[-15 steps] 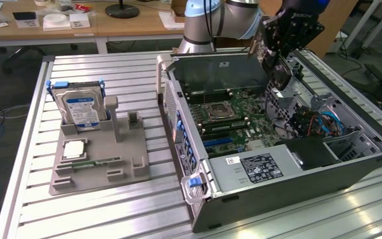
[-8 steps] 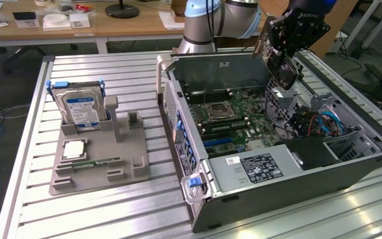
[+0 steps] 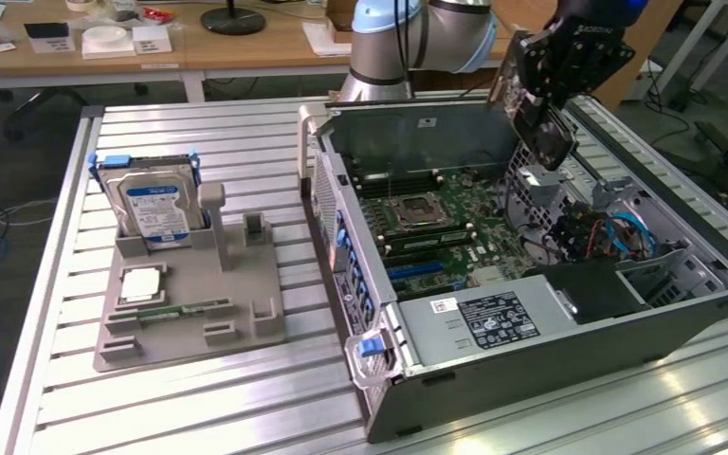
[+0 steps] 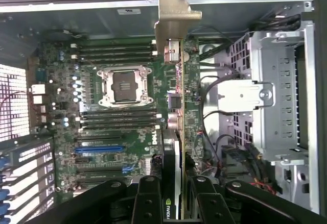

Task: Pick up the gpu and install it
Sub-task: 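Pick up the gpu and move the gpu toward the slot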

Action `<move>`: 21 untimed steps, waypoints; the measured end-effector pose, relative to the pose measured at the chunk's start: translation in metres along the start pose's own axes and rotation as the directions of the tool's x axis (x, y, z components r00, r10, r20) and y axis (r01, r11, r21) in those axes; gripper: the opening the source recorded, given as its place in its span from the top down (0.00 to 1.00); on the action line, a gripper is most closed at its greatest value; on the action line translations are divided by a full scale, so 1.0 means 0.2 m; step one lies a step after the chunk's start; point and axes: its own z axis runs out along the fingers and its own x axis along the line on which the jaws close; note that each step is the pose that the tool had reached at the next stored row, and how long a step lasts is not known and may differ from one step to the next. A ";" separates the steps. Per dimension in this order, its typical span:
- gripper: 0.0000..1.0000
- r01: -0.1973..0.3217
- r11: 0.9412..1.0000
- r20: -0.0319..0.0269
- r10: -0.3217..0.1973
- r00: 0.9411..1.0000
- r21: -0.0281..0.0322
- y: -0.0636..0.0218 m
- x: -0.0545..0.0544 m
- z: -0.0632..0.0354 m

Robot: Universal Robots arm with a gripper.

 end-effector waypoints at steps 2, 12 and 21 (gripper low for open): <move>0.73 0.000 1.000 0.000 0.000 1.000 0.000 0.002 -0.03 0.000; 0.73 0.000 1.000 0.000 0.000 1.000 0.000 0.009 -0.11 0.001; 0.73 0.000 1.000 0.000 0.000 1.000 0.000 -0.009 -0.12 0.004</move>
